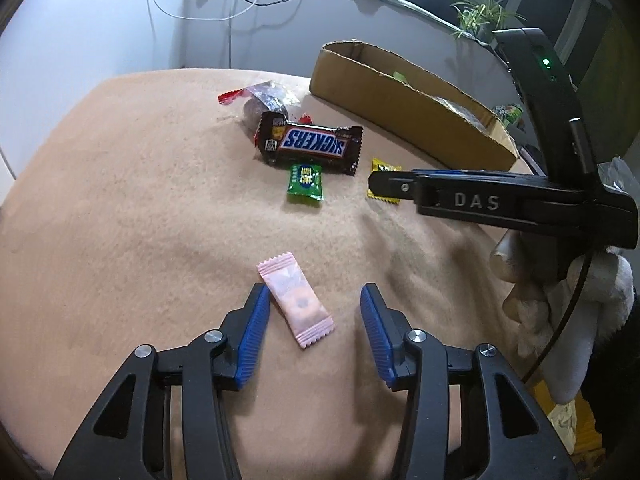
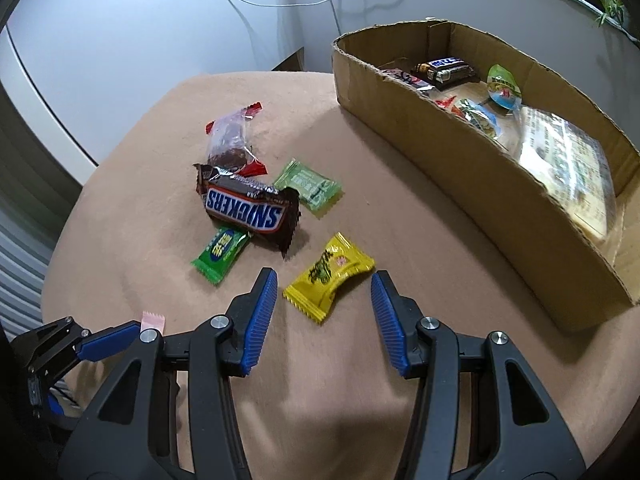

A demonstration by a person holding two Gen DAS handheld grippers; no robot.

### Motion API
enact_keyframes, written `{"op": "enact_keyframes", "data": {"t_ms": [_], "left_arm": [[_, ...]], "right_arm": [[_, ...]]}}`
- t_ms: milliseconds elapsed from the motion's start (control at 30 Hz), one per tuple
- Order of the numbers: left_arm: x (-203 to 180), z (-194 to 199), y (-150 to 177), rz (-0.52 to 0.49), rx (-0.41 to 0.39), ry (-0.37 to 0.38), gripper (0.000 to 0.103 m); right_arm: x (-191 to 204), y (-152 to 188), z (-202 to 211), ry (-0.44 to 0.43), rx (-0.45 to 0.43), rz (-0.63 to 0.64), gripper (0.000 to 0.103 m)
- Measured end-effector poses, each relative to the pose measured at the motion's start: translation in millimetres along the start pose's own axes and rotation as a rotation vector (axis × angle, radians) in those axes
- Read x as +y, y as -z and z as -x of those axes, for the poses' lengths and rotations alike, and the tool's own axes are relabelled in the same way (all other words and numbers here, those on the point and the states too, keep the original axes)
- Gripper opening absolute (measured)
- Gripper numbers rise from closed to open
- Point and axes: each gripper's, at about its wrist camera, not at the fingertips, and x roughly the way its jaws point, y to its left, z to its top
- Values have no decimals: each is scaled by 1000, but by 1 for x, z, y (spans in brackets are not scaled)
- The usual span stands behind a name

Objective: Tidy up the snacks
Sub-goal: 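Grasp the pink-wrapped candy with the left tool while the right tool grasps the yellow-wrapped candy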

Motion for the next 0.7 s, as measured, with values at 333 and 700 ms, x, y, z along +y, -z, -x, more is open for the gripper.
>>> {"op": "enact_keyframes", "data": {"t_ms": [333,700], "left_arm": [[-10,-3,3,-127,-32,-49,39],[2,3,7,-127,-52,-59,17]], "right_arm": [[21,-2,-8,97,-4,126,31],[12,11,3,73,-18,109,24]]}}
